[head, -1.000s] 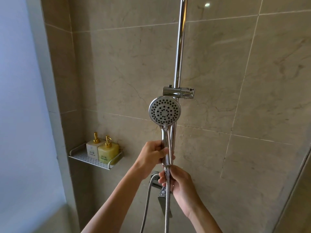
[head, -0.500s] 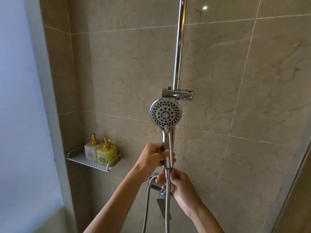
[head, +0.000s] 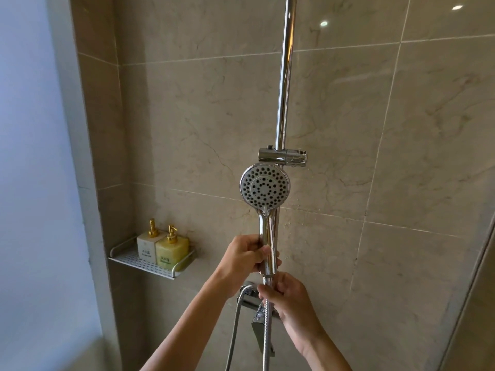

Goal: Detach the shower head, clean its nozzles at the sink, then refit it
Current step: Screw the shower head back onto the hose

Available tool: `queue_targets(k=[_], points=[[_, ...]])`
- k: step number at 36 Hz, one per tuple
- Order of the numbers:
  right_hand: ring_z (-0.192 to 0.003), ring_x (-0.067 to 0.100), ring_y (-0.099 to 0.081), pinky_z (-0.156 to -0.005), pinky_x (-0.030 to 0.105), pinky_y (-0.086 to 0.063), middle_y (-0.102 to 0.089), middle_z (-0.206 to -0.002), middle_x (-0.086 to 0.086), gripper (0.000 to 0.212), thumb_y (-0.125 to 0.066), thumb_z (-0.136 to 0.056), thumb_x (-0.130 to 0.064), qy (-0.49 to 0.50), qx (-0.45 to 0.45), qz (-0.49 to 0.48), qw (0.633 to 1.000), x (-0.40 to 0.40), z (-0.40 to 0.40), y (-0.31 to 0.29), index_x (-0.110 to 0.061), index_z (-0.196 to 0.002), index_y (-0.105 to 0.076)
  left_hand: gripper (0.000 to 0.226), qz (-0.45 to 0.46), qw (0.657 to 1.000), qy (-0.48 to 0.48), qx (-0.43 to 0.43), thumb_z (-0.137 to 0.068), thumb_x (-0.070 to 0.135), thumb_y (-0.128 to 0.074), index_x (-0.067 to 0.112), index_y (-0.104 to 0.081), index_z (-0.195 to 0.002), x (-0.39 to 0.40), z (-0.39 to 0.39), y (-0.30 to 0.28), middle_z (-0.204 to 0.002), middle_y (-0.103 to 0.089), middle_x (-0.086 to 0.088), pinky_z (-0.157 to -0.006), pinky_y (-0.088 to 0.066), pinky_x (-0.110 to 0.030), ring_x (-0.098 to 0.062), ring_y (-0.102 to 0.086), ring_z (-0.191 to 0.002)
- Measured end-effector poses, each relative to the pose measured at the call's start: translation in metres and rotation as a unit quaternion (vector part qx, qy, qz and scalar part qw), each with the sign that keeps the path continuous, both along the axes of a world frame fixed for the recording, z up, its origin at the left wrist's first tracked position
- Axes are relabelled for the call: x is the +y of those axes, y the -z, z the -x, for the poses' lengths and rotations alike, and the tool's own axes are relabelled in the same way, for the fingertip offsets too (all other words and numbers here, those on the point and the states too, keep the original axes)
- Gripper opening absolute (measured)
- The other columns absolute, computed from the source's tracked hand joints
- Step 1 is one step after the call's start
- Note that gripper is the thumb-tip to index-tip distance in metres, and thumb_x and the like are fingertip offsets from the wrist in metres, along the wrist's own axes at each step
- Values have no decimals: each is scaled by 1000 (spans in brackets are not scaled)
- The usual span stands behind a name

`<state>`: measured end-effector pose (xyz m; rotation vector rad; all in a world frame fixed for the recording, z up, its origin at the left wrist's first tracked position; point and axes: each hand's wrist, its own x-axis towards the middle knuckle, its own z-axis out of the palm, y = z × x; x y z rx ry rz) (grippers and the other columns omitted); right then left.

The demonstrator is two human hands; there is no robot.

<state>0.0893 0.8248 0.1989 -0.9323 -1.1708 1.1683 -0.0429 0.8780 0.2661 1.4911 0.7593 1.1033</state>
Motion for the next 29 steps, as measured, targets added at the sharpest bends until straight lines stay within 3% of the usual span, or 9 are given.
queue_targets(k=[2,4,10,13,15,19,22,26,29], points=[[-78,23,-68,-77,35,-51,-73,-80,12,18,-86,-72,-19,7,1,0,1000,-2,-1,0,-11,-82,-74,15,-2,1000,-2,0,-96,-4,-53,-17,-59,-99,0,1,0,-81,-70,-16,-68,-57,-32,-25,-73,-74],[-82,28,-69,-80,36,-53,-74,-89,22,6,-76,-84,-11,13,16,-2,1000,-3,-1,-1,-6,-86,-78,14,-6,1000,-6,1,-96,-4,-53,-15,-61,-100,1,2,-1,-83,-69,-17,-68,-57,-32,-23,-73,-73],[-80,30,-64,-75,32,-52,-68,-89,25,24,-52,-99,-5,-19,78,20,997,-4,1,-3,7,-106,-71,15,-12,1000,-8,-12,-96,-6,-51,-16,-61,-101,-1,3,-3,-85,-70,-19,-75,-59,-37,-25,-73,-78],[-81,31,-63,-73,31,-52,-67,-88,24,27,-68,-92,-17,-37,91,12,995,-4,1,-5,7,-104,-69,15,-15,1000,-12,-11,-96,-6,-51,-16,-61,-102,-2,3,-3,-88,-69,-23,-75,-59,-38,-26,-73,-79],[-83,29,-65,-77,32,-51,-69,-87,20,41,-80,-79,-27,-44,56,-3,997,-4,1,-5,3,-104,-68,15,-16,1000,-14,-11,-95,-6,-51,-15,-61,-102,-4,3,-3,-89,-69,-24,-73,-58,-36,-27,-73,-79],[-82,29,-71,-76,31,-53,-74,-86,17,60,-89,-69,-31,-9,5,-9,1000,-1,3,-2,-6,-116,-60,12,-15,1000,-15,-4,-95,-5,-54,-8,-65,-92,-7,3,-1,-80,-71,-15,-69,-58,-32,-26,-73,-75],[-83,32,-74,-76,29,-55,-76,-88,19,55,-88,-68,-38,19,-15,-9,1000,2,4,-2,-3,-104,-66,21,-17,1000,-12,4,-94,-5,-53,4,-66,-81,-10,1,-1,-67,-69,-2,-63,-56,-25,-18,-71,-66],[-96,40,-72,-94,47,-51,-75,-100,24,26,-71,-91,-27,-28,-21,3,999,0,-2,0,-2,-99,-72,15,-16,1000,-10,2,-95,-5,-53,0,-66,-87,-13,2,-2,-74,-72,-8,-68,-57,-30,-25,-74,-76],[-105,35,-69,-91,43,-50,-75,-108,21,27,-60,-94,-22,-71,-4,22,997,-6,-5,-5,1,-107,-71,15,-13,1000,-5,0,-95,-6,-51,-4,-65,-89,-14,2,-2,-75,-71,-9,-67,-57,-29,-22,-73,-73]])
